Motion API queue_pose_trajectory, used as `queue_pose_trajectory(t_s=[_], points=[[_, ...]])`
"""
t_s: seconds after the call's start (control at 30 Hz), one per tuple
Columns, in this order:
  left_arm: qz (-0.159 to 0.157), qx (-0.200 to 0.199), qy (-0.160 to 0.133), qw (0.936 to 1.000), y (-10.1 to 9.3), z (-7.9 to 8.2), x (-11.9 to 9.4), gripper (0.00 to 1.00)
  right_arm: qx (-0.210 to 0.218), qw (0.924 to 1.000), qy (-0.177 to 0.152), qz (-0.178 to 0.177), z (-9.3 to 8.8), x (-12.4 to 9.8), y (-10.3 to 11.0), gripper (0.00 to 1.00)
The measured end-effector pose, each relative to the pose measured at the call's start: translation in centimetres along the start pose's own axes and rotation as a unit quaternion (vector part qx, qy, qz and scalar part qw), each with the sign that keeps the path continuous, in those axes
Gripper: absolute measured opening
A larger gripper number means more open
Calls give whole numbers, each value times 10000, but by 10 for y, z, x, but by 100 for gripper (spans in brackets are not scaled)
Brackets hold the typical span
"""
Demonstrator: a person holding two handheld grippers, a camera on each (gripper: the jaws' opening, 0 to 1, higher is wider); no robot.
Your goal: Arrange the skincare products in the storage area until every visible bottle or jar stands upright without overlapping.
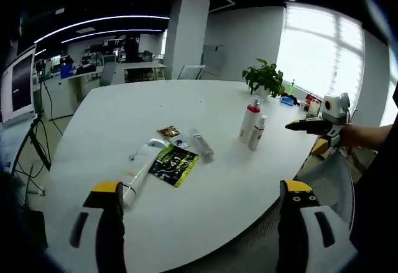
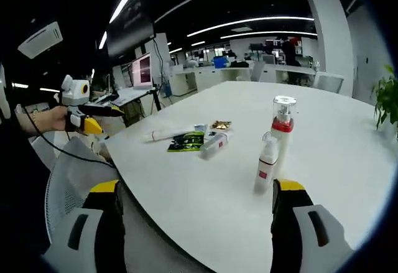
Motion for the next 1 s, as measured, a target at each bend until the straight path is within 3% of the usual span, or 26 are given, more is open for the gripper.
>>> queue_pose_trajectory(t_s=[0.43, 1.0], points=[[-26, -2, 137, 9999, 8, -4, 11, 94, 93, 10000, 25, 19, -8, 5, 1, 100], [37, -88, 639, 9979, 43, -21, 37, 85, 382, 9991, 42, -192, -16, 6, -12, 100]])
Point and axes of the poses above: the point that each gripper's makers call its tool centre point, and the gripper's own axes: x roughly forward along the fingers, y roughly to its left, z roughly out of its top, the point moved 6 cm from there along -x, roughly backward along the fingers, and after that the axes turned 10 degrees about x, right-handed, at the moved point
